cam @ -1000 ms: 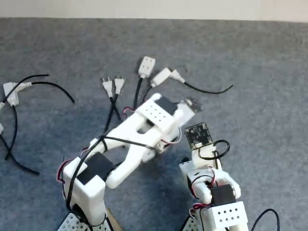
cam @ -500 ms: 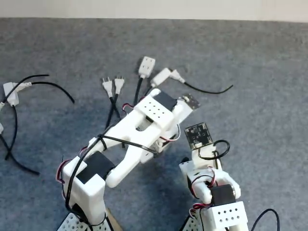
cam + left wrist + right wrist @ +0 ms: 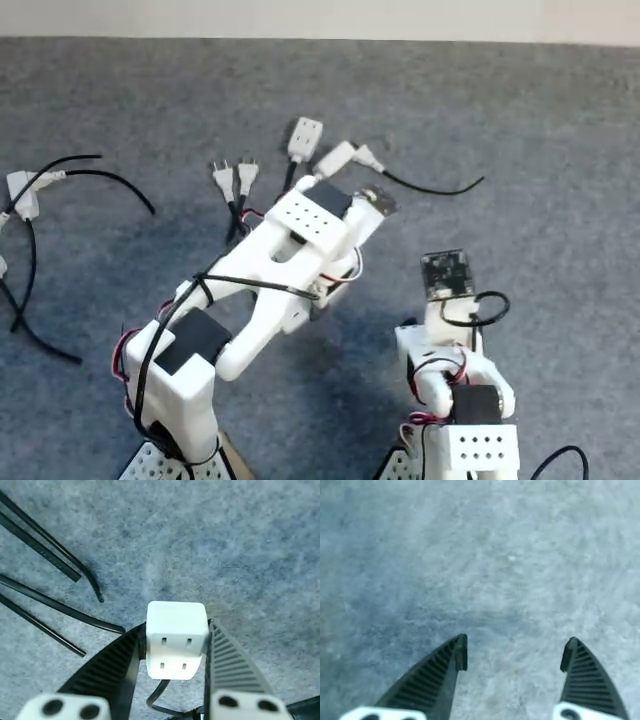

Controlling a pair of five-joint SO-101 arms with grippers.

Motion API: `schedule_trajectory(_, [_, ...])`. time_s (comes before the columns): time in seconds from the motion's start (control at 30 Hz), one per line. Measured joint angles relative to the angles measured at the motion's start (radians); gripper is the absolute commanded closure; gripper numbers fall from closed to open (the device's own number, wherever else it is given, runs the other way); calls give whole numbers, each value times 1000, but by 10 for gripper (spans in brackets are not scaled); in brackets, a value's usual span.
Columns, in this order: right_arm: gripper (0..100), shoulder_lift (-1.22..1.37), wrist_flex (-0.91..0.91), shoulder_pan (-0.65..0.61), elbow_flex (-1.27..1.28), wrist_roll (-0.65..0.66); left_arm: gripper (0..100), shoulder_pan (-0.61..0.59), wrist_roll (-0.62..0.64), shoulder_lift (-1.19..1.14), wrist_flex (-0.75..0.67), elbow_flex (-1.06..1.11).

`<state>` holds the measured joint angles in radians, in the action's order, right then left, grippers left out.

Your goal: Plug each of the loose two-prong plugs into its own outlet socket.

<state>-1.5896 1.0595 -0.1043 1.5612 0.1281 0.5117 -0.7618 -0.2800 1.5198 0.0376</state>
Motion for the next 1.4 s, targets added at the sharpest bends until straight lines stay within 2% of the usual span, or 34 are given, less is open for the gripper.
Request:
schedule_trajectory(0.17, [705, 0, 12, -5, -17, -8, 698, 5, 0, 0, 0, 0])
schedule_trajectory(0.47, [705, 0, 20, -15, -35, -8, 695, -9, 3, 0, 0, -3])
schedule_trajectory(0.6, [705, 0, 21, -15, -35, 2, 695, -109, 61, 0, 0, -80])
schedule_trajectory(0.77, [705, 0, 21, -15, -35, 8, 695, -348, 295, 3, 2, -238])
schedule_trajectory(0.9, [705, 0, 21, -17, -35, 52, 695, -523, 445, 3, 3, -273])
schedule_trajectory(1.1, [705, 32, 21, -118, -155, 63, 695, -692, 577, -23, -8, -281])
schedule_trajectory(1.23, [705, 255, 21, -161, -356, 55, 694, -723, 600, -26, -72, -281])
schedule_trajectory(1.4, [705, 617, -8, -170, -594, -49, 694, -669, 577, -63, -192, -285])
